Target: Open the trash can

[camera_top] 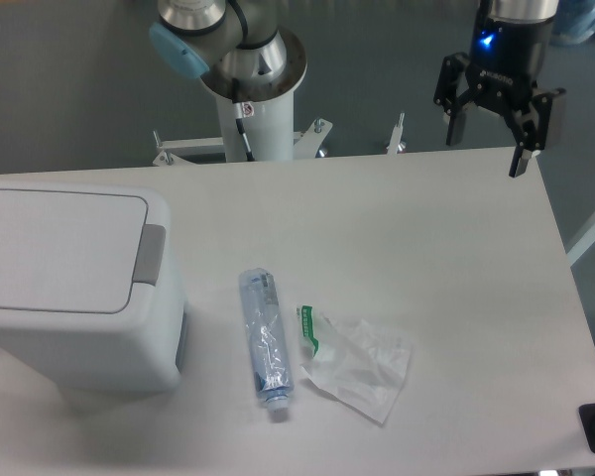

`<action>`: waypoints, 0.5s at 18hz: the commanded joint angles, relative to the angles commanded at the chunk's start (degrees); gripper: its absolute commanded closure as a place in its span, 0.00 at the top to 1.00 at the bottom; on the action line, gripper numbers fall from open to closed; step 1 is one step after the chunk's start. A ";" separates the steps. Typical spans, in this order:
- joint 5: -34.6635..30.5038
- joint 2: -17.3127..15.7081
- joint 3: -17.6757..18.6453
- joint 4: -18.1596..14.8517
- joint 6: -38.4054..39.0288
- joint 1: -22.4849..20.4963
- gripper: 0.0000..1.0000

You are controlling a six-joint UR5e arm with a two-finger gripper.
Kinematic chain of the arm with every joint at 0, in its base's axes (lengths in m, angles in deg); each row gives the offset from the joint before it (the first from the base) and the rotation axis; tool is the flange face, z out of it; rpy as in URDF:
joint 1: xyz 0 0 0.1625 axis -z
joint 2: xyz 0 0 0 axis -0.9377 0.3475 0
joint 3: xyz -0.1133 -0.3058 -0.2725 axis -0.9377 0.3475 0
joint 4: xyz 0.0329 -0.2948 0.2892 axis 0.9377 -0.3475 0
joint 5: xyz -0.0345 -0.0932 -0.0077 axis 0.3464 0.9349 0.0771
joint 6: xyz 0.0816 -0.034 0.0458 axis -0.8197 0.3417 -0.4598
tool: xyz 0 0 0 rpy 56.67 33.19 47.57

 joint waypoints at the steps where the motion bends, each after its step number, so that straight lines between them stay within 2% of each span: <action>1: 0.00 0.00 0.00 0.00 0.00 0.00 1.00; 6: -0.09 -0.35 0.00 -0.09 1.13 0.87 1.00; 9: -0.09 -0.44 0.00 0.00 8.76 3.77 1.00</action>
